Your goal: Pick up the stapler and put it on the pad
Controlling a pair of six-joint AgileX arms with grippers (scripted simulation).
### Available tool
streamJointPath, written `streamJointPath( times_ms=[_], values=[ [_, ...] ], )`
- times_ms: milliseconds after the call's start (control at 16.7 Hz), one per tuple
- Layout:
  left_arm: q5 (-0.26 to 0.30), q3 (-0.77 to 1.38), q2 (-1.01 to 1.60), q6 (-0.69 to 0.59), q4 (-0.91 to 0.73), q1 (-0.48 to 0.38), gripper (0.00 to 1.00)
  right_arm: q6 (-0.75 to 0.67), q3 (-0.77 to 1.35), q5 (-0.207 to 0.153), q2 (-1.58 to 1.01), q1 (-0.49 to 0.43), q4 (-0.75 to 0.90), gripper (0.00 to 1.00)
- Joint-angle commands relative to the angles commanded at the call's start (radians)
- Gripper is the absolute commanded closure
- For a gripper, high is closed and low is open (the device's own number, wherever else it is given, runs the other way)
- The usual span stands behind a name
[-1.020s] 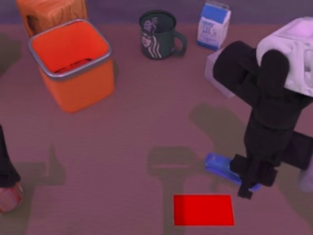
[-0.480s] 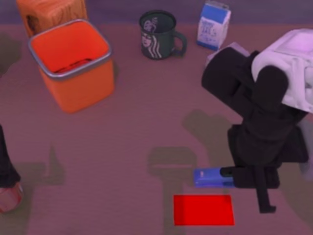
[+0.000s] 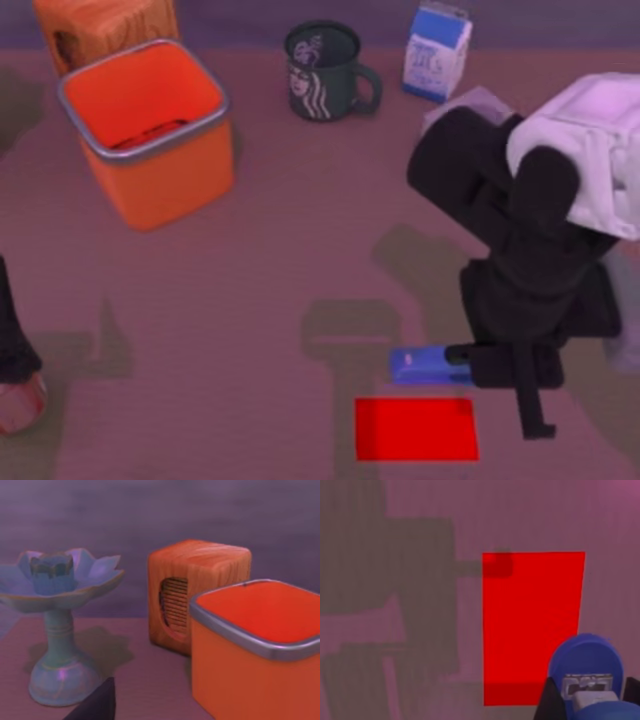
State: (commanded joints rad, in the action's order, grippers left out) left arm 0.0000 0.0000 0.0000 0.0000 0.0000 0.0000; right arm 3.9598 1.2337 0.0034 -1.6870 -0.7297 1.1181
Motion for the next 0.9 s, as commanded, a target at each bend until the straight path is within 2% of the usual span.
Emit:
streamJointPath(
  times_ms=[420, 780, 900],
  values=[
    [0.000, 0.000, 0.000, 0.000, 0.000, 0.000, 0.00, -0.033, -0.152, 0.001, -0.138, -0.038, -0.302, 1.00],
    [0.000, 0.000, 0.000, 0.000, 0.000, 0.000, 0.00, -0.038, -0.177, 0.001, -0.161, -0.044, -0.342, 1.00],
    [0.000, 0.000, 0.000, 0.000, 0.000, 0.000, 0.00, -0.038, -0.177, 0.001, -0.161, -0.044, -0.342, 0.85]
  ],
)
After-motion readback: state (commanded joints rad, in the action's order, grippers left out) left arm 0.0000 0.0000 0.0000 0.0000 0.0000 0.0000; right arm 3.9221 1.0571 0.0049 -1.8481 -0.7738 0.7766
